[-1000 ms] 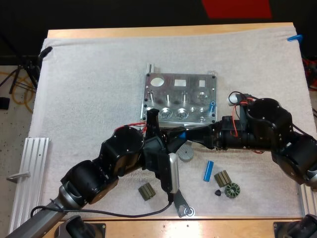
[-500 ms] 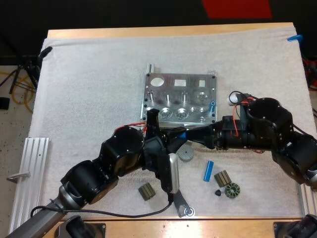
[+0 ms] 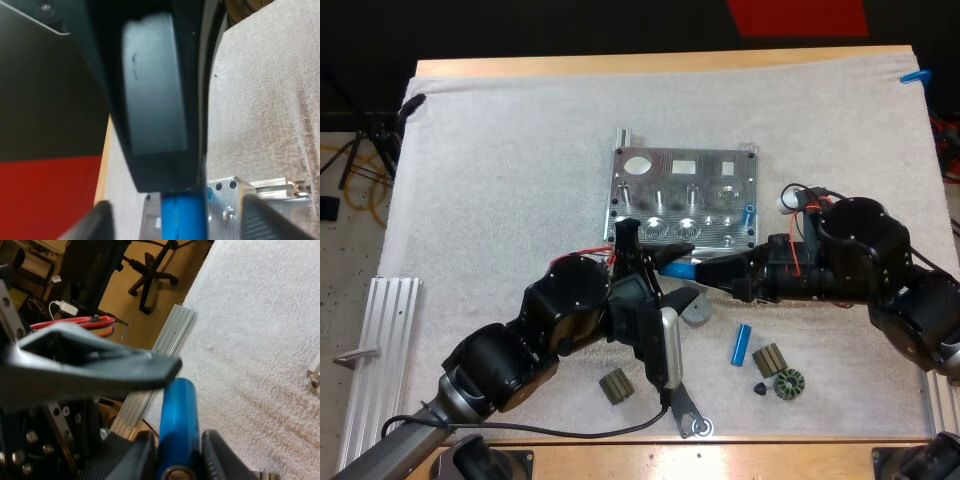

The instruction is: Load cells from right to left

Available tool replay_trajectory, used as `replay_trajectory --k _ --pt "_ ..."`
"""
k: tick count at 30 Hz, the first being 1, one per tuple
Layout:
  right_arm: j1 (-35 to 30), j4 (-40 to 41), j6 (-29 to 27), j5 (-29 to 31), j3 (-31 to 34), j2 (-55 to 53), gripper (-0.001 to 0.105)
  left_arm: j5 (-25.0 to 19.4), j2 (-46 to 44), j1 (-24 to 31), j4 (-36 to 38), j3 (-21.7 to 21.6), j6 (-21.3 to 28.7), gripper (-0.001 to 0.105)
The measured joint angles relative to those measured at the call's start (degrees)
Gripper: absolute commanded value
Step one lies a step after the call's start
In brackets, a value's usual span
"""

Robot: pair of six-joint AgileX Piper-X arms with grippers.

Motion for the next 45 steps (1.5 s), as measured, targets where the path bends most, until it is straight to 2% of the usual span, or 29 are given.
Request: replay_trajectory --k 4,9,16,23,29,36,40,45 --pt "0.0 0.0 -2.5 0.0 0.0 0.0 0.014 -3.5 0.0 0.0 0.0 -0.3 -5.9 0.065" --pt "0.0 0.0 -7.0 0.0 0.0 0.0 0.014 -5.3 -1.5 0.0 0.1 -1.5 -13.0 0.065" --pt "0.0 1.9 -11.3 1.2 0.0 0.0 0.014 -7.1 -9.1 0.0 1.0 -2.0 -24.2 0.065" --pt "0.0 2.3 -13.0 1.2 0.0 0.0 0.014 -10.3 -15.3 0.0 9.7 -2.1 -35.3 0.065" --pt "0.0 2.5 -13.0 2.3 0.0 0.0 0.014 -11.1 -17.4 0.0 16.6 -2.1 -42.8 0.065" --pt "0.0 5.2 -14.3 2.8 0.0 0.0 0.014 -11.1 -17.4 0.0 22.8 -2.1 -47.2 0.065" --pt "0.0 9.4 -17.6 4.8 0.0 0.0 0.014 -11.1 -17.4 0.0 26.3 -2.1 -48.1 0.065" --pt "0.0 12.7 -21.2 7.1 -0.8 0.0 0.014 -11.1 -17.4 0.0 30.1 -2.1 -54.6 0.065"
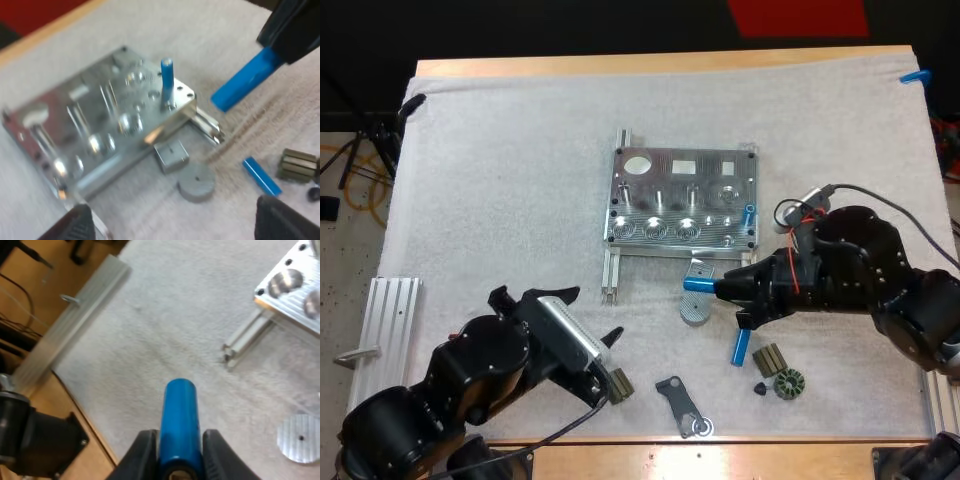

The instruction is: Load cells from right to left

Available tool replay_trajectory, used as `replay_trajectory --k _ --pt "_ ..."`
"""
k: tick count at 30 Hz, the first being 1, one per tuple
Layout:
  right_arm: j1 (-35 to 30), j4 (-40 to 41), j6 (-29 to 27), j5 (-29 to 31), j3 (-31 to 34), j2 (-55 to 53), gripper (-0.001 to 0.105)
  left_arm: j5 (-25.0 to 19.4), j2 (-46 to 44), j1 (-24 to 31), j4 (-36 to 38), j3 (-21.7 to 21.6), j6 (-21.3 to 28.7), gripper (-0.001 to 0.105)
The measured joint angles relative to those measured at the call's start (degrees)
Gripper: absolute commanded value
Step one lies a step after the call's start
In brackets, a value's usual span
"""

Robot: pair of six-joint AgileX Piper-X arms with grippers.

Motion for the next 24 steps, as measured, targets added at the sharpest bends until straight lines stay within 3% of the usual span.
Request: replay_trajectory --k 12,17,24 --pt "0.0 10.5 -8.8 8.5 -6.1 0.3 0.014 0.0 0.0 0.0 3.6 0.0 -1.8 0.065" --pt "0.0 19.0 -12.8 12.2 -12.2 4.1 0.014 0.0 0.0 0.0 3.6 0.0 -3.0 0.065" --pt "0.0 25.0 -17.2 16.9 -20.5 10.3 0.014 0.0 0.0 0.0 6.5 0.0 -4.3 0.065"
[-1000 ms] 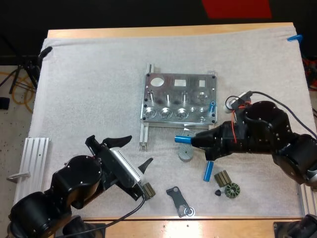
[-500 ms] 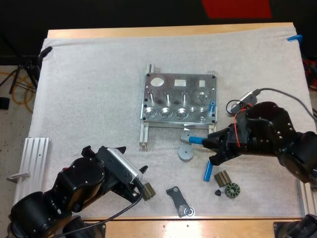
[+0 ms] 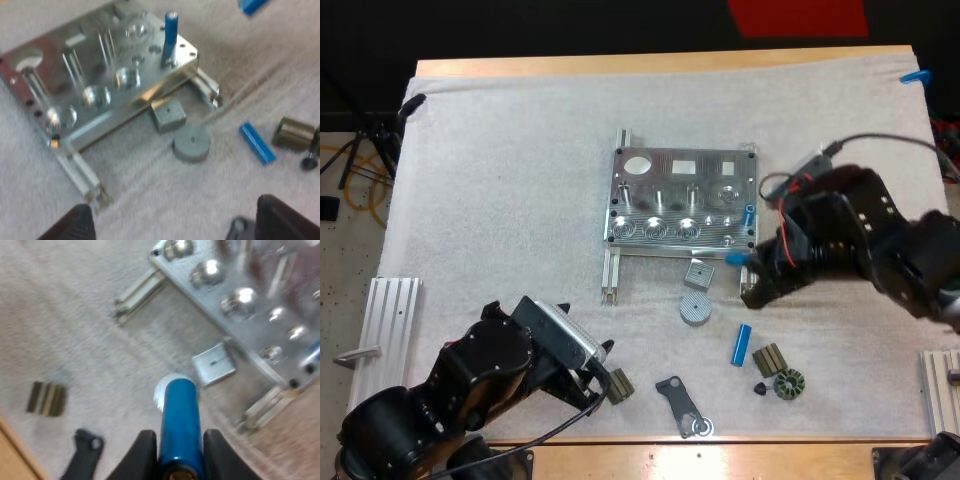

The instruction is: Load cells from right to left

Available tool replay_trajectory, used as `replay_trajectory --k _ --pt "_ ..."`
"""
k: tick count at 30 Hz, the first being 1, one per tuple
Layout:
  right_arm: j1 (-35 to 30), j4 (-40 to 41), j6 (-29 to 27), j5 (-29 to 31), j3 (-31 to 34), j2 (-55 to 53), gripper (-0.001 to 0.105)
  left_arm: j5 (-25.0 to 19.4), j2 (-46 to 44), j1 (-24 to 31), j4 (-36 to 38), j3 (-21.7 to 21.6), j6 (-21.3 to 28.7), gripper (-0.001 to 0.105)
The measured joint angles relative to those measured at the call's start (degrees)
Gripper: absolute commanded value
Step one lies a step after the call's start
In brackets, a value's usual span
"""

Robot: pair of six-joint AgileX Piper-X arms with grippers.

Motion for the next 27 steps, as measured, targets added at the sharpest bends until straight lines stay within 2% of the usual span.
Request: replay_trajectory --k 8,18,20,27 --pt "0.0 3.9 -3.1 3.4 -7.3 7.1 0.014 0.0 0.0 0.0 1.2 0.0 -0.3 0.065" --pt "0.0 7.2 -6.7 8.4 -13.6 16.0 0.014 0.0 0.0 0.0 1.2 0.0 -0.3 0.065" --pt "0.0 7.6 -7.7 10.9 -15.0 18.1 0.014 0.0 0.0 0.0 1.2 0.0 -0.3 0.065" --pt "0.0 9.8 -9.3 13.0 -19.6 23.2 0.014 0.0 0.0 0.0 1.2 0.0 -0.3 0.065"
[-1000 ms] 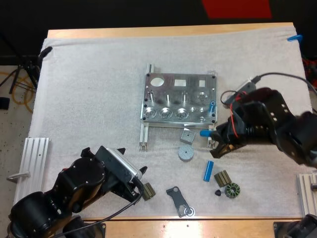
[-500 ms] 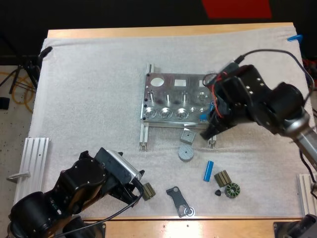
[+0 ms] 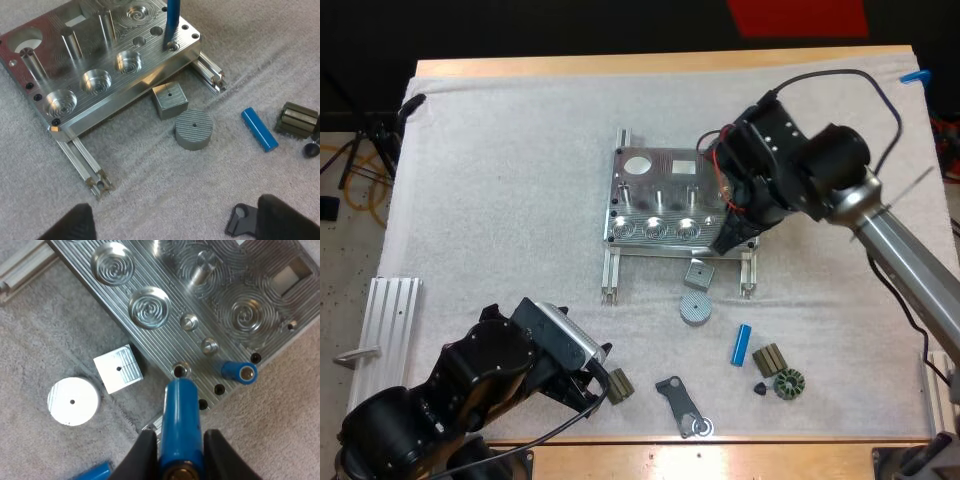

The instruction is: Load cells from right to left

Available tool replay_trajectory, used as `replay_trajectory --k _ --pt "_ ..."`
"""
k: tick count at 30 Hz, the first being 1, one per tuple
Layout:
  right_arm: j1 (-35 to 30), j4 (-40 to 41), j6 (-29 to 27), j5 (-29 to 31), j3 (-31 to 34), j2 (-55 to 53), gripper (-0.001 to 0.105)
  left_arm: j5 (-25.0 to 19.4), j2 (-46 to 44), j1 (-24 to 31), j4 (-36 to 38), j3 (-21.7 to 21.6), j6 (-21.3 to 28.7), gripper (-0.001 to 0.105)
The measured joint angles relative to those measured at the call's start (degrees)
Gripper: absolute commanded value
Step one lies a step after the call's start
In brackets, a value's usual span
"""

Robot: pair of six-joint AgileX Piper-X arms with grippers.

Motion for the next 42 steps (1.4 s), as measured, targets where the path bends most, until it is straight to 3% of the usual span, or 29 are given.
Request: replay_trajectory --k 9,14,42 --pt "0.0 2.3 -0.3 0.3 -5.9 7.2 0.014 0.0 0.0 0.0 0.0 0.0 0.0 0.065" --pt "-0.2 3.4 -0.5 3.7 -8.2 11.8 0.014 0.0 0.0 0.0 0.0 0.0 0.0 0.065" --pt "-2.0 0.5 -2.6 5.8 -8.5 21.2 0.014 0.0 0.0 0.0 0.0 0.0 0.0 0.065"
